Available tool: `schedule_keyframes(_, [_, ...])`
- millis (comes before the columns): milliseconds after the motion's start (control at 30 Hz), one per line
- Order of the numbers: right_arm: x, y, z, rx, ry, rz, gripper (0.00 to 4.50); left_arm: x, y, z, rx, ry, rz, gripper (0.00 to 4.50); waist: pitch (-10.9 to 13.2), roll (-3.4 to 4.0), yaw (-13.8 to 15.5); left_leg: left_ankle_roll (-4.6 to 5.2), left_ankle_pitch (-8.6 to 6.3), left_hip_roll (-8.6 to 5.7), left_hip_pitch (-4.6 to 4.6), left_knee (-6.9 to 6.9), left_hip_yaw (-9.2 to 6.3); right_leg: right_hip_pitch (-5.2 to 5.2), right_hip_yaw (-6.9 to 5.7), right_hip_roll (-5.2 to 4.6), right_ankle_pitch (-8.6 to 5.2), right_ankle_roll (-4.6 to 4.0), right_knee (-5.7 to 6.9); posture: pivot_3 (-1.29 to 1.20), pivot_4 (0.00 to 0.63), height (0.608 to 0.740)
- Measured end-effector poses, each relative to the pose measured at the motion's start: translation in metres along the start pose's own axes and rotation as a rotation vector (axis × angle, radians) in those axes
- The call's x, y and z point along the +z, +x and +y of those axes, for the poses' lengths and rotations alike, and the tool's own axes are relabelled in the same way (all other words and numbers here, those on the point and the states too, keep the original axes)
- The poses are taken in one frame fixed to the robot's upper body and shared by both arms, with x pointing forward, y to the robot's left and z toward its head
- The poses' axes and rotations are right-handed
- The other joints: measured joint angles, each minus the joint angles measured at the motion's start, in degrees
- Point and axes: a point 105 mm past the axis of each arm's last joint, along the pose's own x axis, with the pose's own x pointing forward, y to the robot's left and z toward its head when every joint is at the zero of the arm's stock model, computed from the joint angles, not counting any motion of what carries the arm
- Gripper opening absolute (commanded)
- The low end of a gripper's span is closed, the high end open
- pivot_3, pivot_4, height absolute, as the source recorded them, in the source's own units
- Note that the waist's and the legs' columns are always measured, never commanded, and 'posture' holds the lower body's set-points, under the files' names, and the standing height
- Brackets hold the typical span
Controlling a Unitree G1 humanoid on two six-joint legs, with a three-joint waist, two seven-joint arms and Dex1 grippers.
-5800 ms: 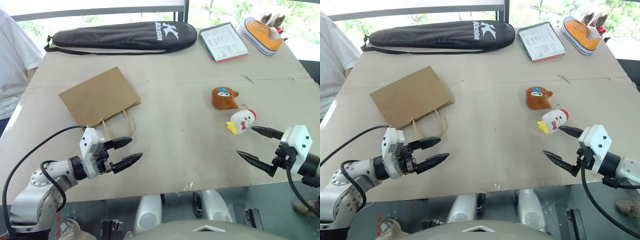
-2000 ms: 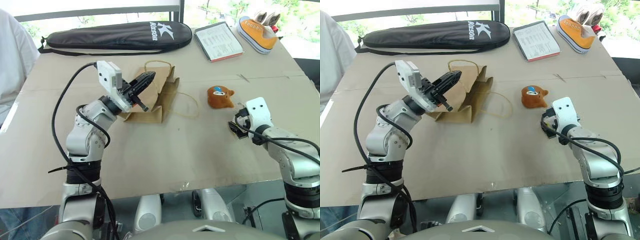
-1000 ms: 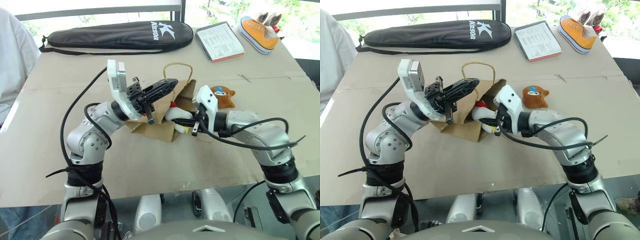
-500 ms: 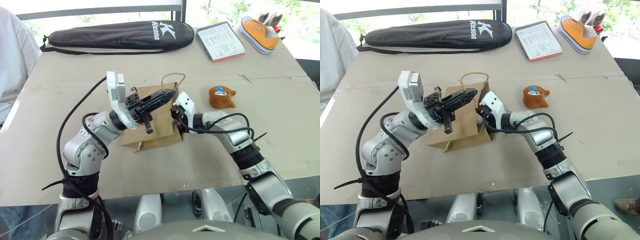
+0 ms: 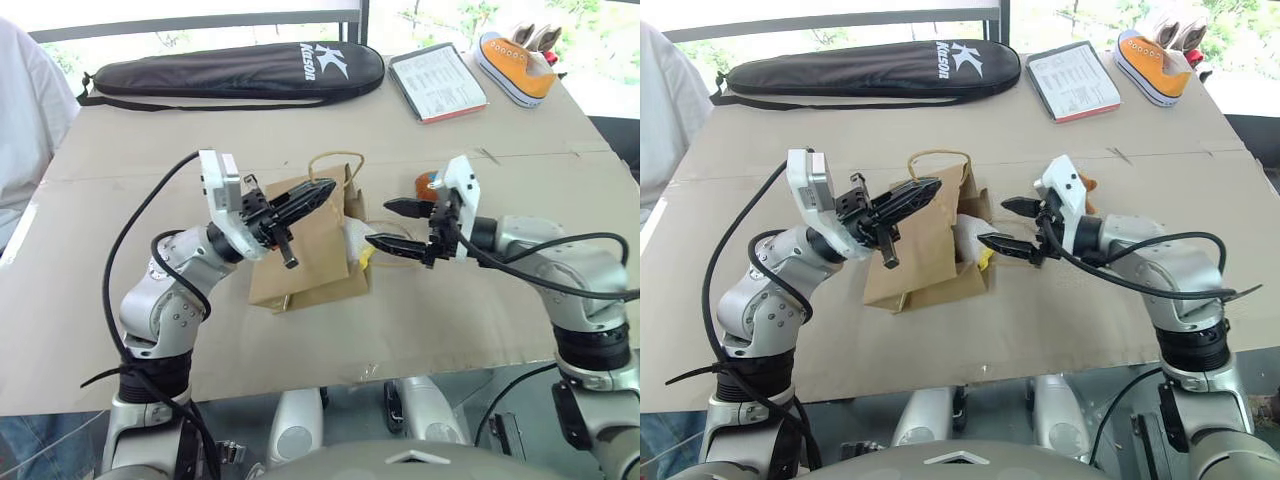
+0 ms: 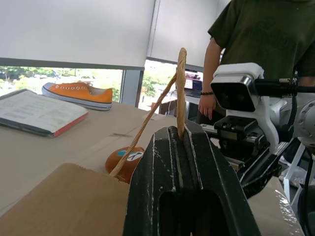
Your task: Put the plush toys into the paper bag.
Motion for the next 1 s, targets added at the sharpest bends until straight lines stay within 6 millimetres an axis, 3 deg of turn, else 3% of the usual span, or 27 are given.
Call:
schedule_keyframes(133, [-0.005,-0.002,-0.021,-0.108,-0.039,0.033,3.79,0.001,0.0,0.003,0.003,0.014,-0.003,0.0,0.0,0.0,0.0,0.0,0.0,-0.01,0.0,0.01,0.03,0.0,0.02,0.0,0.0,0.0,-0.04,0.0,0.15,0.74])
schedule_keyframes(267, [-0.014,-0.01,-0.102,-0.486,-0.09,0.166,3.79,0.002,0.001,0.005,0.009,0.035,0.003,0.0,0.0,0.01,-0.2,0.01,0.01,-0.02,0.0,0.04,0.13,-0.05,0.12,0.0,0.01,-0.01,-0.03,0.0,0.15,0.74])
schedule_keyframes(300, [-0.016,-0.012,-0.113,-0.538,-0.096,0.189,3.79,0.003,0.0,0.006,0.014,0.038,0.005,0.0,0.0,0.0,-0.1,0.01,0.01,-0.02,0.0,0.04,0.12,-0.04,0.12,0.01,0.01,-0.01,-0.03,0.0,0.15,0.74])
schedule_keyframes(333, [-0.022,-0.015,-0.122,-0.586,-0.095,0.221,3.55,0.003,-0.001,0.007,0.02,0.045,0.005,0.0,0.0,0.0,0.1,0.01,0.0,-0.02,-0.04,-0.06,0.1,-0.05,0.1,0.01,0.05,0.07,-0.06,0.0,0.15,0.74])
schedule_keyframes(367, [-0.043,-0.002,-0.134,-0.609,-0.097,0.333,3.28,0.005,0.0,0.008,0.022,0.054,0.006,0.0,0.0,0.0,-0.2,0.02,0.0,-0.02,-0.06,-0.1,0.14,-0.09,0.15,0.04,0.12,0.19,-0.14,0.0,0.15,0.74])
schedule_keyframes(400, [-0.051,0.002,-0.135,-0.606,-0.098,0.368,3.05,0.004,0.0,0.008,0.021,0.056,0.008,0.0,0.0,0.0,-0.2,0.02,0.0,-0.01,-0.06,-0.12,0.14,-0.09,0.14,0.04,0.12,0.2,-0.15,0.0,0.15,0.74])
schedule_keyframes(567, [-0.049,0.008,-0.138,-0.582,-0.116,0.376,0.86,0.005,-0.001,0.011,0.046,0.067,0.008,0.0,0.0,-0.01,-0.1,0.02,0.0,-0.01,-0.02,-0.12,0.11,-0.04,0.11,0.04,0.13,0.21,-0.15,0.0,0.15,0.74])
schedule_keyframes(633, [-0.047,0.004,-0.134,-0.578,-0.123,0.347,0.17,0.006,-0.001,0.013,0.07,0.108,0.0,0.0,0.0,-0.02,0.1,0.02,0.0,-0.01,-0.02,-0.1,0.11,0.0,0.11,0.02,0.08,0.13,-0.16,0.0,0.15,0.74])
schedule_keyframes(767, [-0.047,0.001,-0.12,-0.519,-0.119,0.267,0.04,0.004,-0.001,0.017,0.107,0.111,0.013,0.0,0.0,-0.01,0.1,0.02,0.0,-0.02,-0.04,-0.09,0.1,0.01,0.12,0.02,0.14,0.22,-0.18,0.0,0.15,0.74])
schedule_keyframes(800, [-0.041,0.004,-0.107,-0.455,-0.152,0.209,0.04,0.005,-0.001,0.016,0.094,0.112,0.011,0.0,0.0,0.0,0.0,0.02,0.0,-0.01,-0.04,-0.09,0.1,0.0,0.12,0.03,0.14,0.23,-0.18,0.0,0.15,0.74])
schedule_keyframes(867, [-0.022,0.018,-0.08,-0.327,-0.201,0.096,0.04,0.007,0.001,0.011,0.042,0.119,0.001,0.0,0.0,0.05,-0.5,0.02,0.0,0.02,-0.03,-0.11,0.11,-0.04,0.15,0.1,0.14,0.24,-0.16,0.0,0.15,0.74])
schedule_keyframes(900, [-0.002,0.035,-0.057,-0.234,-0.231,-0.005,0.04,0.01,0.005,0.007,-0.018,0.122,-0.01,0.0,0.0,0.05,-0.8,0.02,0.0,0.07,0.0,-0.11,0.03,-0.04,0.12,0.19,0.14,0.24,-0.07,0.0,0.15,0.74])
schedule_keyframes(933, [0.0,0.036,-0.054,-0.226,-0.234,-0.013,0.04,0.01,0.005,0.007,-0.022,0.122,-0.011,0.0,0.0,0.05,-0.8,0.02,0.0,0.07,0.01,-0.11,0.02,-0.04,0.11,0.19,0.14,0.24,-0.05,0.0,0.15,0.74])
schedule_keyframes(967, [0.008,0.052,-0.037,-0.149,-0.279,-0.037,0.04,0.012,0.009,0.004,-0.072,0.119,-0.019,0.0,0.0,0.04,-0.7,0.01,0.0,0.07,0.02,-0.11,-0.04,-0.04,0.06,0.19,0.13,0.22,0.02,0.0,0.15,0.74])
schedule_keyframes(1000, [0.007,0.058,-0.032,-0.128,-0.289,-0.033,0.04,0.012,0.011,0.004,-0.086,0.116,-0.021,0.0,0.0,0.05,-0.7,0.01,0.0,0.07,0.01,-0.1,-0.04,-0.05,0.05,0.19,0.13,0.22,0.02,0.0,0.15,0.74])
